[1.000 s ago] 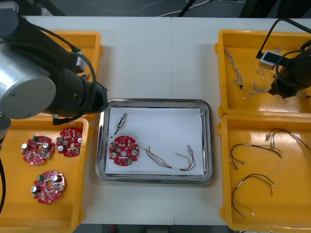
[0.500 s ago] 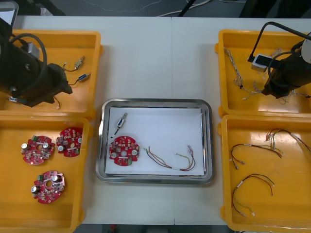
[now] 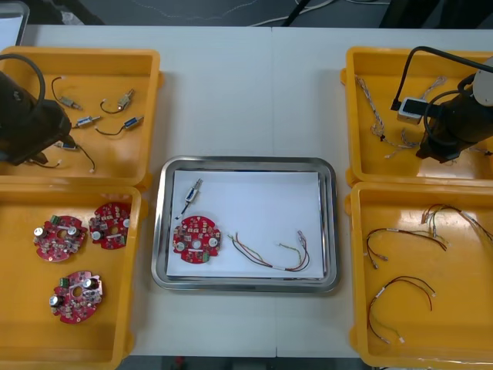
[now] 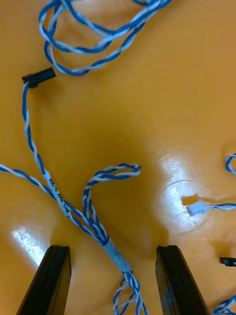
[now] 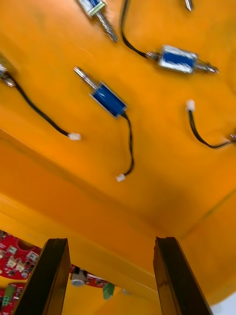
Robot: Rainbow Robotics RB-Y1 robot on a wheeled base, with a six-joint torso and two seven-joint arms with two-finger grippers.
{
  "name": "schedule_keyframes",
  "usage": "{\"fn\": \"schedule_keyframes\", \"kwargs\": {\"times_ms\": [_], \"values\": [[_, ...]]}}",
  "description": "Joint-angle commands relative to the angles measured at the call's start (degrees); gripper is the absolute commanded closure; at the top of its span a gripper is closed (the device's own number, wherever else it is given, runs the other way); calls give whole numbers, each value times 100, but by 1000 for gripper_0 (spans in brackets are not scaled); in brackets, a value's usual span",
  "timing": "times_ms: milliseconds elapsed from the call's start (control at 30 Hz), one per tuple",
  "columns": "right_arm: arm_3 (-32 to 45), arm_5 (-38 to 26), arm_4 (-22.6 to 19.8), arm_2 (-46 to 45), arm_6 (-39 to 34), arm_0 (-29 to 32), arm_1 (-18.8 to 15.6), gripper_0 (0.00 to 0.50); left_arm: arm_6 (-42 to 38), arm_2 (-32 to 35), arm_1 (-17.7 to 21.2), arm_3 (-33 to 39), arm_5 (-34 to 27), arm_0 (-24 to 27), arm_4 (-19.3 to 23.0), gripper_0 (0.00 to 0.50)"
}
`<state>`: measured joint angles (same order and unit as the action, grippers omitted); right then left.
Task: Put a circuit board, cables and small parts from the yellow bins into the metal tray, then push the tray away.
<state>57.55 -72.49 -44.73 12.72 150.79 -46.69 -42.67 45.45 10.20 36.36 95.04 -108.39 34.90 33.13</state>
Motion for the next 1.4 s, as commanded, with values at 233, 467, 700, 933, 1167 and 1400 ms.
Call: {"fn": "schedule_keyframes", "kwargs": {"times_ms": [233, 467, 700, 933, 1167, 1400], "values": [[-69, 60, -106, 143, 100, -262, 101, 165, -862, 334, 486, -328, 231, 236, -677, 0], [-69, 69, -106, 143, 118, -297, 110, 500, -1231, 501, 477, -566, 767, 227, -1204, 0], [-69, -54, -89, 63, 109, -482, 48, 500, -1310, 589, 451, -715, 1215, 245, -1485, 0], [-51, -538, -62, -490, 74, -631, 4, 500, -1346, 501, 328, -1005, 1541, 236, -1854, 0], [230, -1223, -53, -1026, -49, -657, -84, 500, -1425, 351, 143, -1365, 1892, 236, -2311, 0], [924, -2313, -45, -1519, -770, -657, -224, 500, -1495, 263, -15, -1383, 1901, 236, -2505, 0]]}}
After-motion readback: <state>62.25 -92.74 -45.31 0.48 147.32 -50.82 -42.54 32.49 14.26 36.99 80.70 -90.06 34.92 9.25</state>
